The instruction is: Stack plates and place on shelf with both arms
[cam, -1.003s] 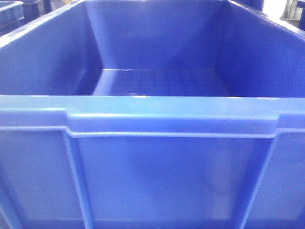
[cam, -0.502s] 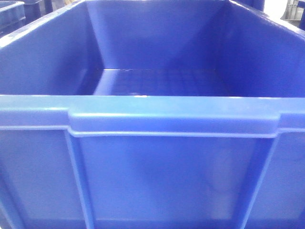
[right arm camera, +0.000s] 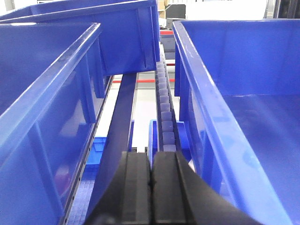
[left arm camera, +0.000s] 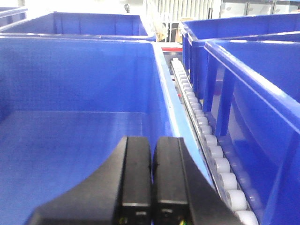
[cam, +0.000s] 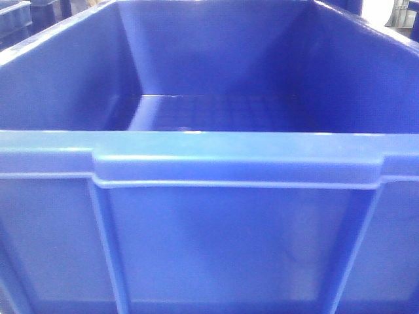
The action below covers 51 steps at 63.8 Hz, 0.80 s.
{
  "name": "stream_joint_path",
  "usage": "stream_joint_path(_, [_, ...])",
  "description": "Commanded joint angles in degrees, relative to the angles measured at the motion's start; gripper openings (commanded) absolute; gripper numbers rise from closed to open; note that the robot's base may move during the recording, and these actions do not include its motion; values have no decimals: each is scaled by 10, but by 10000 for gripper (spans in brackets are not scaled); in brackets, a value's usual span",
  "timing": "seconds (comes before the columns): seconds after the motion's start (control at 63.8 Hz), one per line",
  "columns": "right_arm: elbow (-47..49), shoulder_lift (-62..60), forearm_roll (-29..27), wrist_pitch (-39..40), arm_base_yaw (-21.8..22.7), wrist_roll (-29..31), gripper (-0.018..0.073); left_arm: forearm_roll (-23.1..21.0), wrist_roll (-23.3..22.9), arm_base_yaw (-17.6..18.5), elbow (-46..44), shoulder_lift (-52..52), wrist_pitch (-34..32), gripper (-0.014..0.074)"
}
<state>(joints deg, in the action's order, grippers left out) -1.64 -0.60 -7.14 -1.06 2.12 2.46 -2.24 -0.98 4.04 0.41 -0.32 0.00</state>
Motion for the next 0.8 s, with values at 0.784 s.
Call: stream_joint_path(0.784, [9, -12, 6, 52, 4, 2, 50, -4, -1, -1, 14, -10, -52, 84])
